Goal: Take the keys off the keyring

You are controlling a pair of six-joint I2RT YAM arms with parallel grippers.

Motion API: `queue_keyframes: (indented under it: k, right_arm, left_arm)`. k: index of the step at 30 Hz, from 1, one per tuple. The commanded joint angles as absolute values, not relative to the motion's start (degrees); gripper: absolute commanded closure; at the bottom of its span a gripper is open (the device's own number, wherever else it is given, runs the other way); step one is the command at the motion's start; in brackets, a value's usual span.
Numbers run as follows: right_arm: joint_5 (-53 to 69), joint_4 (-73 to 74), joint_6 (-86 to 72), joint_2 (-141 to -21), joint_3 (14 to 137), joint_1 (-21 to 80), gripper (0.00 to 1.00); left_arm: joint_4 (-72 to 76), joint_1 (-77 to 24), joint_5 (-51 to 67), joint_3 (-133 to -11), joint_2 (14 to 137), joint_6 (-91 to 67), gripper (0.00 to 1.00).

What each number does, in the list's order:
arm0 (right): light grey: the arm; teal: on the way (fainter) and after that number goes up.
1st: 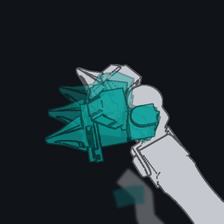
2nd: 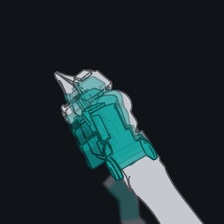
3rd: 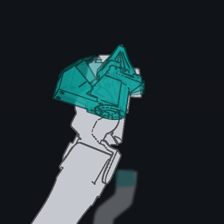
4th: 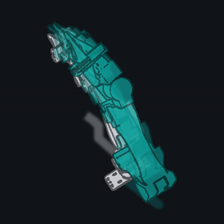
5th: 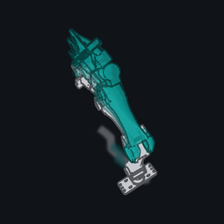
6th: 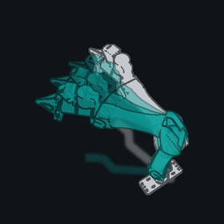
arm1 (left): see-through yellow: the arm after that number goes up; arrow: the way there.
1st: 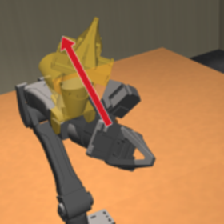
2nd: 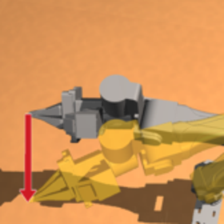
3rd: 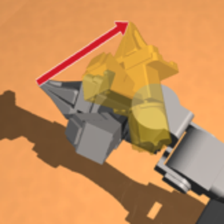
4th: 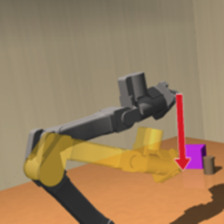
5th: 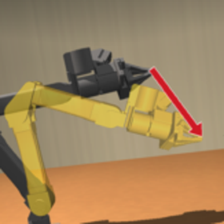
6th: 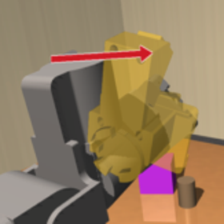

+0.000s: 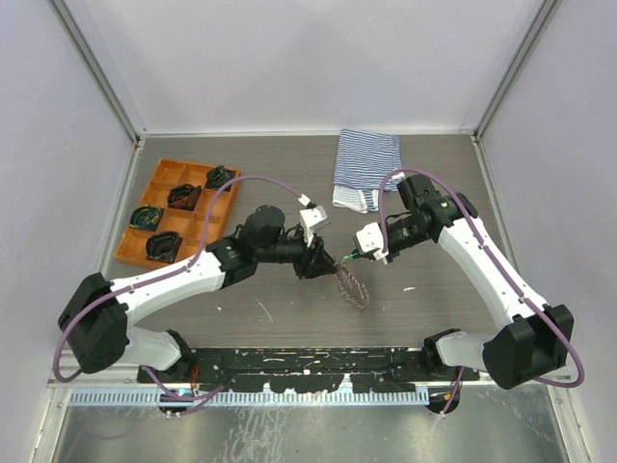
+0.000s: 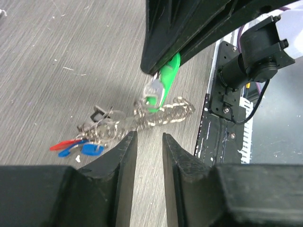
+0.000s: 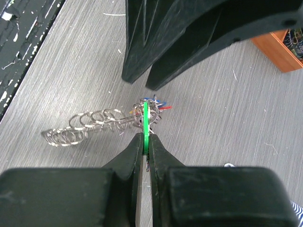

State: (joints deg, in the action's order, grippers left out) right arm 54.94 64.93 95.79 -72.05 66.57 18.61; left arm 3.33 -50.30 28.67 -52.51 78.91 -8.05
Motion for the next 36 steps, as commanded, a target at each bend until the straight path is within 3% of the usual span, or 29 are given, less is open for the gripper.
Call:
queue_keyframes:
  k: [1,7,12,25,30,36]
  right_arm:
    - [56.69,63.46,95.71,-71.53,66.61,18.78,0.99]
    - [57.16,63.48,94.91,-72.12,66.53,18.77,0.99]
    - [57.11,63.51,93.60,-72.66,66.83,18.75,0.99]
    - [57.34,64.10,91.94,-73.23,67.86,18.81,0.99]
    - [57.37,64.17,91.93,-73.24,67.93,18.80,0.99]
    - [57.73,64.28,91.93,-73.06,67.94,18.76,0.99]
  left_arm:
    - [14.26,-47.44,31.54,-47.70,73.28,-11.90,0.67]
    - [21.02,-46.83,29.76,-43.82,68.62,-8.90,0.43]
    - [23.54,-48.61,29.61,-44.96,70.13,-4.26,0.38]
    - [16.21,-54.42,19.75,-50.15,75.38,4.74,0.41]
    - [16.93,-54.68,19.50,-51.54,77.50,5.10,0.51]
    - [18.09,-54.88,20.06,-52.81,79.60,4.25,0.56]
